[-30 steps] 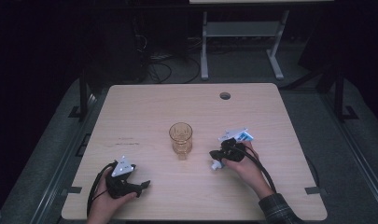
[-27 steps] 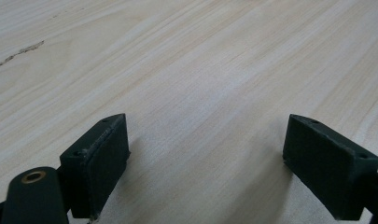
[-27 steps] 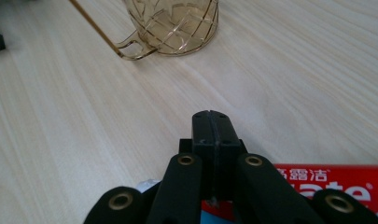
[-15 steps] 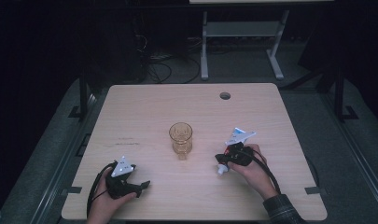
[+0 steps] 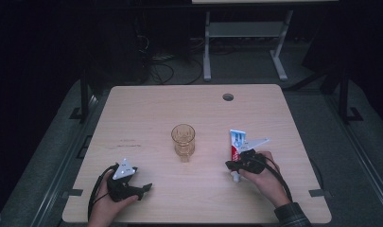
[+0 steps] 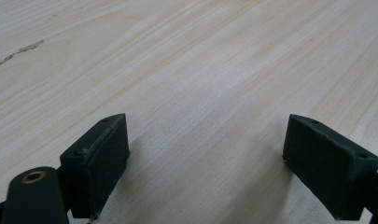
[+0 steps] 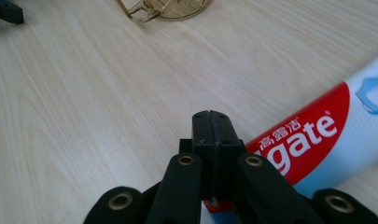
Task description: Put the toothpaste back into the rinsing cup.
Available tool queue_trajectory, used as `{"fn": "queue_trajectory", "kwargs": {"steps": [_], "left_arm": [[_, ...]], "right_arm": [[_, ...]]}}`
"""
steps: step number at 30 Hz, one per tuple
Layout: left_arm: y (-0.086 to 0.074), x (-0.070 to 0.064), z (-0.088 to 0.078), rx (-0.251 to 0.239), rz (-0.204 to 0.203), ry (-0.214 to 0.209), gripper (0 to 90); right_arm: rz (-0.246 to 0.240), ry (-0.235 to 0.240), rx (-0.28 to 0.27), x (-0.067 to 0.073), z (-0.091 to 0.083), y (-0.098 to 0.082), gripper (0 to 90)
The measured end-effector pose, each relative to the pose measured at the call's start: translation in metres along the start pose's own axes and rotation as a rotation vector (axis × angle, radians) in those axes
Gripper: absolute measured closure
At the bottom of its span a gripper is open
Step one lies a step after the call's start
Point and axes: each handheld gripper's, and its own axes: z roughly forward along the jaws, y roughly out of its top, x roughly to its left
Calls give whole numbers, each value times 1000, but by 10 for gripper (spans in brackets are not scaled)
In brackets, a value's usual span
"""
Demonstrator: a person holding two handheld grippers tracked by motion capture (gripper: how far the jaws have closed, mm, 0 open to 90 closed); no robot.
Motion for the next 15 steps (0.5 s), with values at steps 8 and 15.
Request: {"fn": "queue_trajectory", "kwargs": {"steps": [8,15], "left_arm": [[0,0,0,0,0,0,136],[0,0,0,-2,1,0,136]], "right_arm": [[16,-17,4,-4,-14,-14,899],[29,-31,21,-8,-21,-25,899]]}}
